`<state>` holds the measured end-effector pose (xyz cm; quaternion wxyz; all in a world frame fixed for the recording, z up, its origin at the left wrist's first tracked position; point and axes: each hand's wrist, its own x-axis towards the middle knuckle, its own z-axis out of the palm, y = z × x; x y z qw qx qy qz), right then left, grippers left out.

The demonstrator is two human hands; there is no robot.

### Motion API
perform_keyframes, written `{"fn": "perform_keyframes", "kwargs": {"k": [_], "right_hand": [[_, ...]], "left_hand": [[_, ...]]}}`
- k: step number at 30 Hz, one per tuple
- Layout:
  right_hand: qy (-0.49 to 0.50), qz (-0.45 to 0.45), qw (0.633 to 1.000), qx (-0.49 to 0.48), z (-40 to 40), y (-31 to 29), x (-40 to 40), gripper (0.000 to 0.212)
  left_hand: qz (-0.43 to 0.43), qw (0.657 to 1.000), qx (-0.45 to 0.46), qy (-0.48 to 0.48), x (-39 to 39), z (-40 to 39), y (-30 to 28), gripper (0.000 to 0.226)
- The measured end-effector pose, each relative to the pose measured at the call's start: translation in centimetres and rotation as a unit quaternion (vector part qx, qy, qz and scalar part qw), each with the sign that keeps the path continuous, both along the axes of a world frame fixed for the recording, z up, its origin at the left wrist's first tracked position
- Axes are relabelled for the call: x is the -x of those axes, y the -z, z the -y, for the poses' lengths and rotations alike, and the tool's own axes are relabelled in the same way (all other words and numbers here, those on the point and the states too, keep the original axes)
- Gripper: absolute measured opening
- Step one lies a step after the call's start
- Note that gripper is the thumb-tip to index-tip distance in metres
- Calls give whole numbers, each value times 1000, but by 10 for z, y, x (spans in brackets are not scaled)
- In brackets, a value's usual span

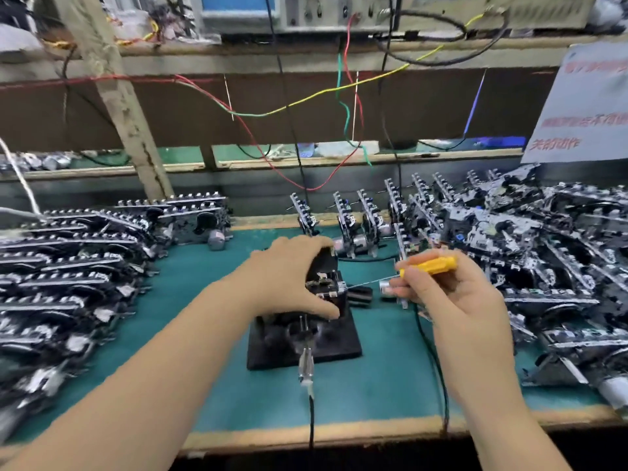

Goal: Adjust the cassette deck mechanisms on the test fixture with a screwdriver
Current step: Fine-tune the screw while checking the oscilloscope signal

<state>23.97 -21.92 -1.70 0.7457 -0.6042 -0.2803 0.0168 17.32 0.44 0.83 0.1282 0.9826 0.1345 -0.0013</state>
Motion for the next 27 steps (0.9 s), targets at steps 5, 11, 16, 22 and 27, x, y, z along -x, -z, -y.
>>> {"fn": "perform_keyframes", "kwargs": {"k": [5, 11, 16, 22, 27], "right_hand": [[26, -32, 997, -58, -1, -10, 5, 10], [3, -54, 980, -192, -7, -28, 20, 8], [-27, -41, 983, -175, -16, -34, 35, 5], [-59, -66, 981, -175, -25, -33, 48, 5], [-55, -100, 981, -160, -28, -32, 53, 16]], "left_hand": [[83, 996, 26, 16, -2, -2, -10, 92], [283, 717, 633, -65, 47, 32, -18, 69], [327, 622, 711, -25, 76, 45, -11, 59], [384, 643, 662, -40, 86, 49, -1, 97], [431, 689, 581, -46, 92, 50, 12, 101]]}}
